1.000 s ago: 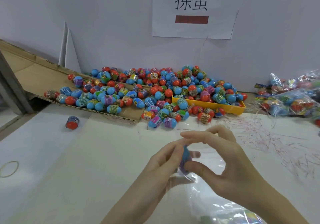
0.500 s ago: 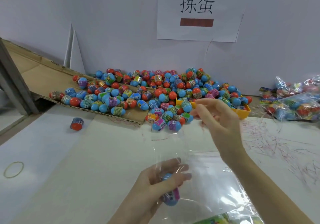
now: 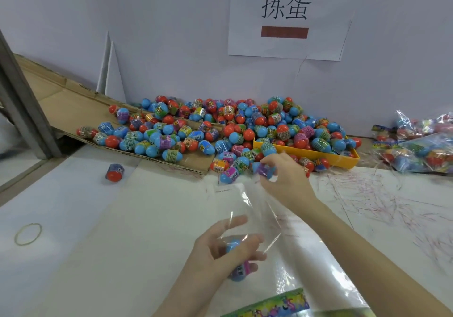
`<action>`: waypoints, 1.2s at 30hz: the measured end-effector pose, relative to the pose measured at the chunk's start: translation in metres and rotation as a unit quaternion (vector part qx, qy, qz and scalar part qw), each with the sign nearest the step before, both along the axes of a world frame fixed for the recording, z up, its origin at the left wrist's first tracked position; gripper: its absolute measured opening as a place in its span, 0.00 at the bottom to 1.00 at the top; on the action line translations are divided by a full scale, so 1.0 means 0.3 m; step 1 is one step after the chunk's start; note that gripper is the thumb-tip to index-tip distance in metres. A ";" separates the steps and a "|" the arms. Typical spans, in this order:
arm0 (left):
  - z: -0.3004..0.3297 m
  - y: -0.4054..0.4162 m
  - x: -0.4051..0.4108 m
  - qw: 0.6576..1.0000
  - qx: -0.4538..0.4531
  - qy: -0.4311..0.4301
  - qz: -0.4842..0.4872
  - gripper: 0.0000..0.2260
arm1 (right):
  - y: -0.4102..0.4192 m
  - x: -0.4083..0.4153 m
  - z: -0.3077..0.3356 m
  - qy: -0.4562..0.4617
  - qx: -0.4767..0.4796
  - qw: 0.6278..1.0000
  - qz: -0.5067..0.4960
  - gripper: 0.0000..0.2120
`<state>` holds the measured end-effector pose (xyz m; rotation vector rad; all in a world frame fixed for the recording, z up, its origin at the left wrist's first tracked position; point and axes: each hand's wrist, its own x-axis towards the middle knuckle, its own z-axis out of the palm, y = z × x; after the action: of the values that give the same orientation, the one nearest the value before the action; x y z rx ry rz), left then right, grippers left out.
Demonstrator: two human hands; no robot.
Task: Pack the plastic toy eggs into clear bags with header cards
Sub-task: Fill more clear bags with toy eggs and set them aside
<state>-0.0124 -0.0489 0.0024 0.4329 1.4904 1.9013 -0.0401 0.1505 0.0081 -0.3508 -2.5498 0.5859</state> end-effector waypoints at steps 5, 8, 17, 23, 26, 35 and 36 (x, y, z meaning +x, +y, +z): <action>0.024 0.015 0.013 0.997 -0.035 0.069 0.016 0.30 | -0.030 0.146 0.177 0.137 -0.386 0.912 0.034 0.13; 0.049 0.033 0.036 0.995 -0.028 0.090 0.016 0.27 | -0.087 0.272 0.276 0.194 -0.414 0.877 0.148 0.20; 0.093 0.059 0.080 0.970 -0.054 0.232 0.037 0.20 | -0.168 0.390 0.340 0.128 0.058 0.986 0.094 0.16; 0.103 0.057 0.079 0.961 -0.056 0.270 0.039 0.17 | -0.143 0.412 0.353 0.053 0.115 0.987 0.102 0.21; 0.104 0.052 0.078 0.958 -0.059 0.281 0.021 0.16 | -0.131 0.407 0.370 0.010 0.124 0.984 0.126 0.19; 0.115 0.050 0.086 0.972 -0.036 0.231 -0.029 0.20 | -0.090 0.415 0.372 -0.083 0.062 0.971 0.214 0.20; 0.112 0.048 0.087 0.973 -0.031 0.225 -0.031 0.19 | -0.090 0.414 0.374 -0.080 0.059 0.974 0.203 0.17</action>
<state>0.0137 -0.0346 0.0361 0.9179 1.7898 1.7763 0.0842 0.1236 0.1202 0.1800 -2.8166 0.5636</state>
